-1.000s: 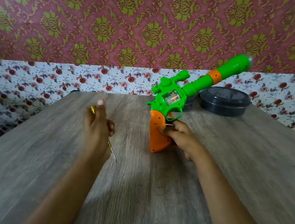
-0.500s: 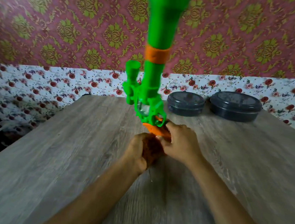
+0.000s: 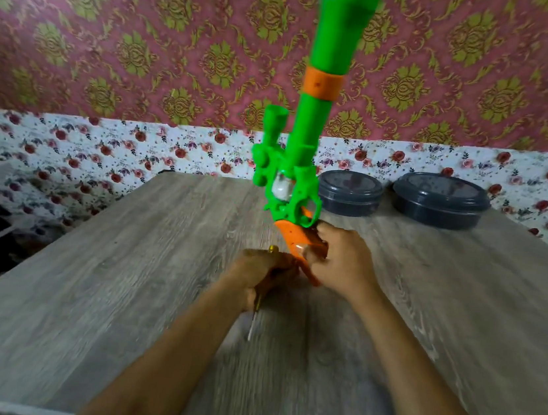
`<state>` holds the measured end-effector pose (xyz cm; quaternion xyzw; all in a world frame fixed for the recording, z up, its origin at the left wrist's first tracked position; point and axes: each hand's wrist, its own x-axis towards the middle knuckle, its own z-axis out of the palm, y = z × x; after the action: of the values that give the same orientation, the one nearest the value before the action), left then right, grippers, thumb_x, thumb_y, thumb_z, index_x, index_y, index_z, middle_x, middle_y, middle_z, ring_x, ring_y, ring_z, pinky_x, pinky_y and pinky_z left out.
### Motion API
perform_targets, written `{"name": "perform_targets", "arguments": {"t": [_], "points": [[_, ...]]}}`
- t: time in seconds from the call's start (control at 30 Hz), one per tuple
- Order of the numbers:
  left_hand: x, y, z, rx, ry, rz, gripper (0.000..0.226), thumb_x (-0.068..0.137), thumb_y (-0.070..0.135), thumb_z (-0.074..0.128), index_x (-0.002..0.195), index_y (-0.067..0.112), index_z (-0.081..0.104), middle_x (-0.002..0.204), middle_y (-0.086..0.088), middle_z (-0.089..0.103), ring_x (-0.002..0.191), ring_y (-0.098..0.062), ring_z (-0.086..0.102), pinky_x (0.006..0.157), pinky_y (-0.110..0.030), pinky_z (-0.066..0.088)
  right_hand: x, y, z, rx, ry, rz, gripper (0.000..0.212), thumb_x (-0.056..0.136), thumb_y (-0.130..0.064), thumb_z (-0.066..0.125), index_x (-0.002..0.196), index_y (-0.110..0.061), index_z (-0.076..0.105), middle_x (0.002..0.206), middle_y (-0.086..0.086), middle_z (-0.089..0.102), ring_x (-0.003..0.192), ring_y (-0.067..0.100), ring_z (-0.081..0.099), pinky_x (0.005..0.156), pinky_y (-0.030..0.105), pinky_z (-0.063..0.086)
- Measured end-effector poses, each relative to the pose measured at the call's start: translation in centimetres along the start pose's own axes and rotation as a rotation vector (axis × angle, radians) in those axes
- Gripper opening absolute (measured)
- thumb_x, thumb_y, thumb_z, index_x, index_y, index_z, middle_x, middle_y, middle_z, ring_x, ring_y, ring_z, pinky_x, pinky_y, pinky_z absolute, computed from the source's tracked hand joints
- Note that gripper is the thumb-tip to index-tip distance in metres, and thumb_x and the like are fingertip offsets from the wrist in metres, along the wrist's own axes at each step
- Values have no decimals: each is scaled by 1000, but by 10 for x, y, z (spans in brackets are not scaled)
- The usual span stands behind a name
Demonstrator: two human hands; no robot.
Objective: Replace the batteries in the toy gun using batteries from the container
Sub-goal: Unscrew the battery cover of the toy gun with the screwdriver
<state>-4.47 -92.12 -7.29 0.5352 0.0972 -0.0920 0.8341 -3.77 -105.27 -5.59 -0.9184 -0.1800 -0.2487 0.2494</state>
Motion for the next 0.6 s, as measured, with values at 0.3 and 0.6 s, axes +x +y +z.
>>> {"name": "perform_targets", "arguments": {"t": [0.3,0.6], "points": [[13,44,-37,1313,-29,91,29,63,17,77,87,0,75,71,-14,69,60,-12,60,60,-19,47,7,18,16,618,-94,284,21,78,-16,67,93,-1,68,92,13,72,83,21,63,77,39,49],[29,79,-85,1613,313,255,15,78,11,70,91,4,72,89,-12,67,85,-20,62,61,-23,44,-2,-2,31,891,-213,372,22,83,-10,63,104,-6,67,96,9,68,84,12,57,74,25,44]]}}
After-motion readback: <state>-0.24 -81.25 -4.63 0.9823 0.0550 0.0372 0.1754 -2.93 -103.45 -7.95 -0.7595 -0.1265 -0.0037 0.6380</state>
